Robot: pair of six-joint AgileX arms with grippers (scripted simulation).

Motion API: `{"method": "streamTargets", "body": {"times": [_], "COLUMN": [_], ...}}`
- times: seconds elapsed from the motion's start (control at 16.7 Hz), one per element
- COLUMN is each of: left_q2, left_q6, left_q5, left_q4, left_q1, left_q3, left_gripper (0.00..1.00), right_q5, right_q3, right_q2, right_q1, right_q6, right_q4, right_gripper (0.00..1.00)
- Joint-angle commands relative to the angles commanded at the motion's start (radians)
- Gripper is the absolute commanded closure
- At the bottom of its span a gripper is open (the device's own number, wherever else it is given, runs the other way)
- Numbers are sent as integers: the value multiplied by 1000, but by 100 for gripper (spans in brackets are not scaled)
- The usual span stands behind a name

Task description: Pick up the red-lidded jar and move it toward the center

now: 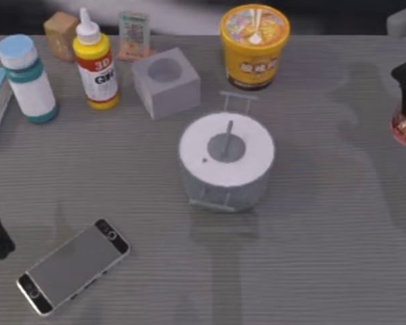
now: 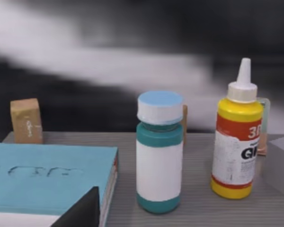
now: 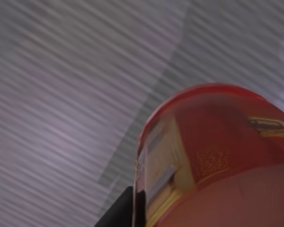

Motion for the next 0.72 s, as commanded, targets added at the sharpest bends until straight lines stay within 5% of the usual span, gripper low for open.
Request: {"method": "streamTargets", "body": {"times": [0.42, 0.72], "left_q2": [0, 0], "left_q6": [0, 0], "left_q5": [0, 0], "left_q4": [0, 0], "left_q1": [0, 0], "left_q3": [0, 0], "left_gripper": [0, 0], "right_q5": [1, 22], "right_q3": [-4, -44], "right_q2": [-2, 6], "right_q1": [10, 77], "right_q6": [16, 224], "right_q4": [5, 62], "right_gripper": [100, 100]}}
